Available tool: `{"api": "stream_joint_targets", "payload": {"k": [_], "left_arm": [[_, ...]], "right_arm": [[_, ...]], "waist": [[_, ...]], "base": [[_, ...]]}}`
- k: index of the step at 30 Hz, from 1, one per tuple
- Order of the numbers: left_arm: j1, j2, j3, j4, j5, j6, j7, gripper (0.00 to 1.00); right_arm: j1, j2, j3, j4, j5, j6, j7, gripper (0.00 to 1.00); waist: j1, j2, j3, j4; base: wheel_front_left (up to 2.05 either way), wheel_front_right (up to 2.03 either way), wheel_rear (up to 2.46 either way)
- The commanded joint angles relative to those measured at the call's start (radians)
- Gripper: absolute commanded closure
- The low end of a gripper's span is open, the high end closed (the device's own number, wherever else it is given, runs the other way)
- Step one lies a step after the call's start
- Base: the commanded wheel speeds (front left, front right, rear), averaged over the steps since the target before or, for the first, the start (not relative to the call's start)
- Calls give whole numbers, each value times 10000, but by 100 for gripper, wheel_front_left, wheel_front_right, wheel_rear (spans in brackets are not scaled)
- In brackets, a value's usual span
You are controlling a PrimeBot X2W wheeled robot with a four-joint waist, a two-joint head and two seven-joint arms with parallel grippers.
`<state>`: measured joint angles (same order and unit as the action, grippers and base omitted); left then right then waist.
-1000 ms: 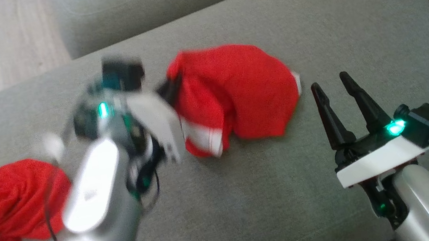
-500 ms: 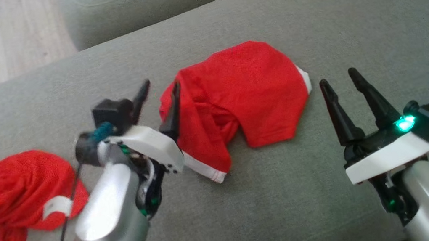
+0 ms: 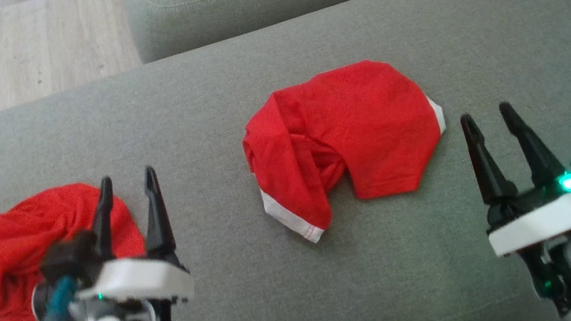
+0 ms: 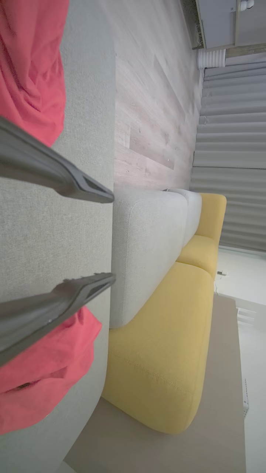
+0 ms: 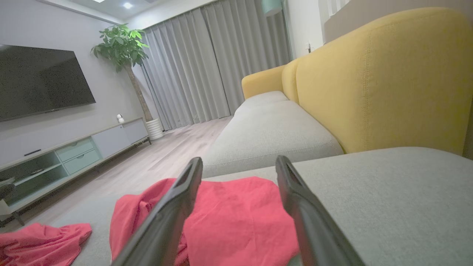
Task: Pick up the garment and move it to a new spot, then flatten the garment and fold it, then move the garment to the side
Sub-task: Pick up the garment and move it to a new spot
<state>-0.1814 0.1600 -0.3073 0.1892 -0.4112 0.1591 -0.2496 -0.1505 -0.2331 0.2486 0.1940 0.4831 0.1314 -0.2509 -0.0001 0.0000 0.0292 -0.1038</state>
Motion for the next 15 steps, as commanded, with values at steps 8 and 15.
{"api": "stream_joint_targets", "payload": {"k": [8, 15], "left_arm": [[1213, -202, 770, -1952, 1366, 328, -119, 0], [1288, -576, 1062, -1893, 1589, 132, -121, 0]], "right_arm": [[36, -13, -124, -557, -116, -7, -109, 0], [34, 54, -401, -460, -315, -7, -109, 0]], "waist": [[1, 0, 261, 79], [1, 0, 230, 65]], "base": [[0, 0, 0], [0, 0, 0]]}}
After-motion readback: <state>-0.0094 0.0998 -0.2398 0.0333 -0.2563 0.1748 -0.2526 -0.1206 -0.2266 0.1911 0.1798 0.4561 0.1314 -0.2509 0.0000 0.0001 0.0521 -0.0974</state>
